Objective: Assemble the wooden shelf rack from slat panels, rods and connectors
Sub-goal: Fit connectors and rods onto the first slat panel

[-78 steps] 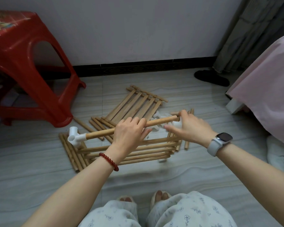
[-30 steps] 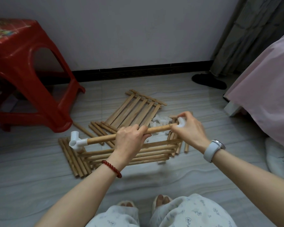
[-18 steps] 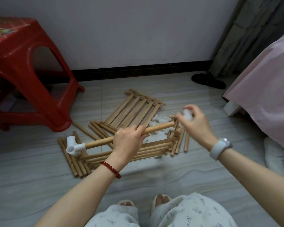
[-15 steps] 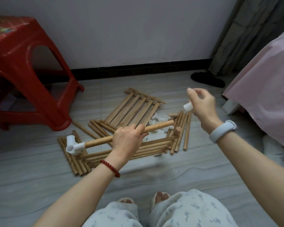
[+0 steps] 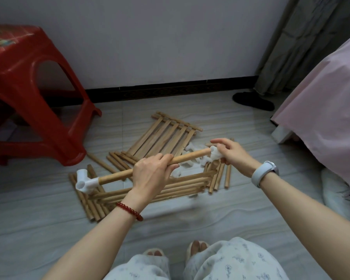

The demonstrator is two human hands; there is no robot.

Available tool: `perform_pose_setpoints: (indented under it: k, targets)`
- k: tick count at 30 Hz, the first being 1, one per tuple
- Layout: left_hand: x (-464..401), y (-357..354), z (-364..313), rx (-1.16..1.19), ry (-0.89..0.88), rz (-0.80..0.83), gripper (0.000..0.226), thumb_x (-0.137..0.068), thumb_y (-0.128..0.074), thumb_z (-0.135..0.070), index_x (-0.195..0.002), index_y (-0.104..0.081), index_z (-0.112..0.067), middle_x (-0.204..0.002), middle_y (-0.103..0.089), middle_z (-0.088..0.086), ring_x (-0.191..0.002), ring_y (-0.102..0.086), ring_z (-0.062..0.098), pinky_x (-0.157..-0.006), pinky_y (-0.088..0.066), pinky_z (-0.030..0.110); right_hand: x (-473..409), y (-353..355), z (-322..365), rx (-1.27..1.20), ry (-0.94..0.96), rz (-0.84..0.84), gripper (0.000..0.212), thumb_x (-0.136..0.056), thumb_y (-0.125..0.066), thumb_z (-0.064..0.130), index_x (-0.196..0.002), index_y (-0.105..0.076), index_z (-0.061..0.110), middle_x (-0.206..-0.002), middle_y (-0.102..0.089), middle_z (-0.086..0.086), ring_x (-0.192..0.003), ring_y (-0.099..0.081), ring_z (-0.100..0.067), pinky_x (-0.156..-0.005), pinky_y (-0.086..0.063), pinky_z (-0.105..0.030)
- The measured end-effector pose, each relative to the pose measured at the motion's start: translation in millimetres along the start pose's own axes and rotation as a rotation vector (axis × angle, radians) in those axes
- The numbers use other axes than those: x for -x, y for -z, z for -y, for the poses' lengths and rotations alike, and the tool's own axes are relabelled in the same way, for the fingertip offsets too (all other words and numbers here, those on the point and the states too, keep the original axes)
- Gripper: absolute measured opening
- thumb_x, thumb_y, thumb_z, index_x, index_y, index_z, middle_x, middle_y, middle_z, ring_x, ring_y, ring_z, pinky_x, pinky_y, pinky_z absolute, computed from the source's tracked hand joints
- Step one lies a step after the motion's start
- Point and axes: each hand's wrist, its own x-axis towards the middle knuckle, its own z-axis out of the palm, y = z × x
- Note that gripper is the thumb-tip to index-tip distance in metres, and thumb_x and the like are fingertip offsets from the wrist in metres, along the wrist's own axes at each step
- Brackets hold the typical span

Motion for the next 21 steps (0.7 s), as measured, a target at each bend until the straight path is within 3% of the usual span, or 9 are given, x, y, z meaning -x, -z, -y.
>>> perform_pose_setpoints:
  k: [5,7,13,21]
  targets:
    - [1,-1,0,0.010,0.012,-0.004,0.020,-0.083,-0.069,-0.039,-0.088,-0.070,-0.019,-0.063,-0.061,-0.005,-0.048,-0.056,0.014,-0.045,-0.032,0.021,-4,5,4,0.082,0.043,-0.043,0.032,-0.096,-0.049,0.022,-0.128,-0.049,0.017,-0.105,-0.055,-0.006,-0.086,-0.053,-0.015,-0.070,-0.042,-0.026]
    - [1,0,0,0.019,0.025,-0.001,0.021,-0.083,-0.068,-0.040,-0.089,-0.071,-0.019,-0.064,-0.062,-0.005,-0.050,-0.057,0.015,-0.044,-0.034,0.023,-5,4,2,0.043,0.030,-0.062,0.032,-0.096,-0.049,0.023,-0.127,-0.049,0.013,-0.109,-0.055,-0.006,-0.085,-0.052,-0.013,-0.067,-0.042,-0.023]
    - [1,2,-1,0.065,0.041,-0.004,0.022,-0.083,-0.069,-0.039,-0.091,-0.071,-0.017,-0.064,-0.062,-0.005,-0.050,-0.057,0.014,-0.043,-0.037,0.023,-7,7,4,-0.066,0.078,-0.128,0.021,-0.094,-0.052,0.017,-0.115,-0.056,0.011,-0.085,-0.054,0.001,-0.067,-0.047,-0.011,-0.057,-0.036,-0.021]
    - [2,5,-1,0.091,0.059,0.045,0.027,-0.088,-0.061,-0.043,-0.099,-0.070,-0.019,-0.070,-0.064,-0.005,-0.056,-0.059,0.014,-0.045,-0.043,0.027,-9,8,12,-0.036,0.071,-0.117,0.015,-0.093,-0.053,0.017,-0.107,-0.057,0.016,-0.089,-0.056,0.000,-0.070,-0.050,-0.010,-0.058,-0.037,-0.021]
